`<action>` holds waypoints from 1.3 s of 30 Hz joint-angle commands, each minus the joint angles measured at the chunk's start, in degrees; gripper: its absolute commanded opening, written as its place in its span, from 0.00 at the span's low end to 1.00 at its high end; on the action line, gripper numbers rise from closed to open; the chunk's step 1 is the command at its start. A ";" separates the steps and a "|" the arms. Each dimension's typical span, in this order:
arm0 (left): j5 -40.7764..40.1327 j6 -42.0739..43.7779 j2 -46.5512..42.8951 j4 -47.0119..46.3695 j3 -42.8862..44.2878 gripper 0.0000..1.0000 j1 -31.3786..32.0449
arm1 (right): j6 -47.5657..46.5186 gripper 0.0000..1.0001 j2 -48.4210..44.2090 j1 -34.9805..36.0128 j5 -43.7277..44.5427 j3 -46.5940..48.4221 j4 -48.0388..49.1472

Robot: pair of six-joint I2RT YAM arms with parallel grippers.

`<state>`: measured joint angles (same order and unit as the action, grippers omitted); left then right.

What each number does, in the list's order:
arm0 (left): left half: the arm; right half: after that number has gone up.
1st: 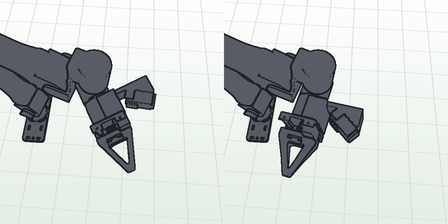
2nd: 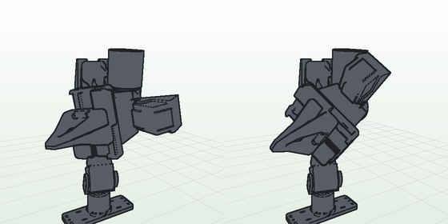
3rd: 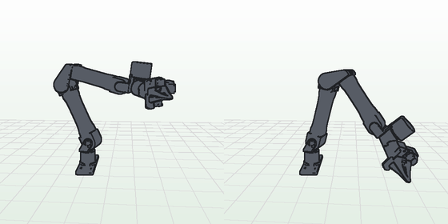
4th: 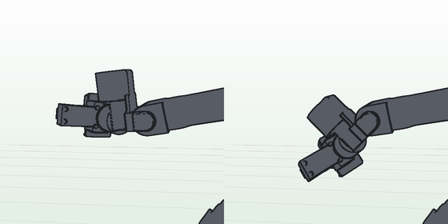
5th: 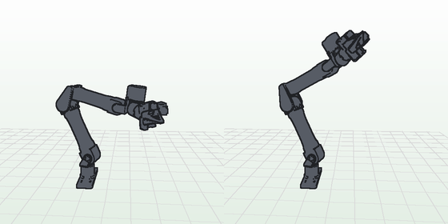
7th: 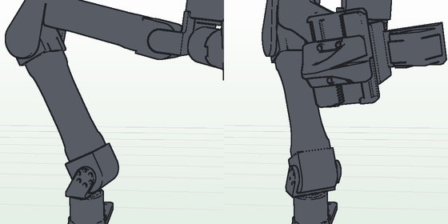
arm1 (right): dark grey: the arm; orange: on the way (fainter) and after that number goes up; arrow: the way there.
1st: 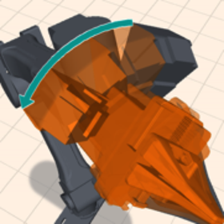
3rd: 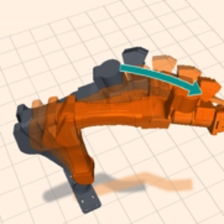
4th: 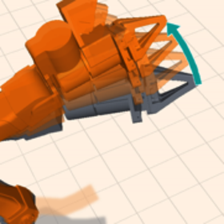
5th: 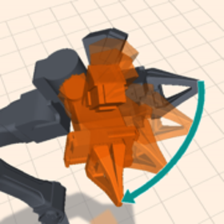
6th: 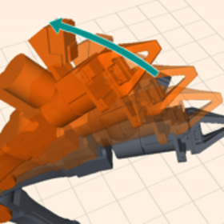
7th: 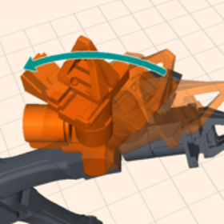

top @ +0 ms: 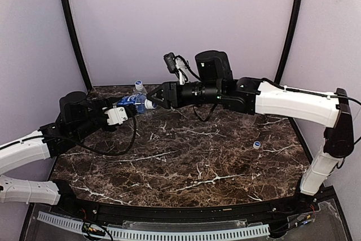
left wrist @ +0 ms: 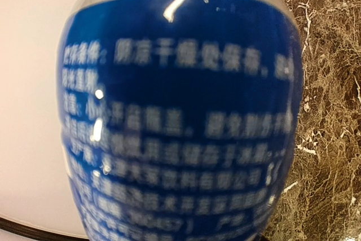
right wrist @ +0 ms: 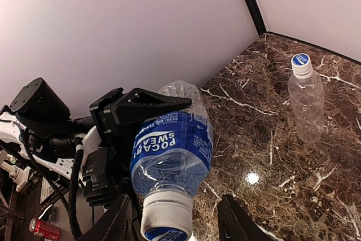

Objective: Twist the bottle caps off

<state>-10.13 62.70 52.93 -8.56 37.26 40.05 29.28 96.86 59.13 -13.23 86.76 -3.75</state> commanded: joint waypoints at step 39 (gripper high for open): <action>-0.19 1.66 -0.28 -2.96 -2.45 0.31 0.29 | 0.89 0.59 0.89 0.01 -0.87 -2.27 -3.92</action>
<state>-10.13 64.12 52.93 -10.37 35.40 40.07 30.63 96.90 59.13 -14.98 84.95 -7.18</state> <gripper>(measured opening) 0.446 0.607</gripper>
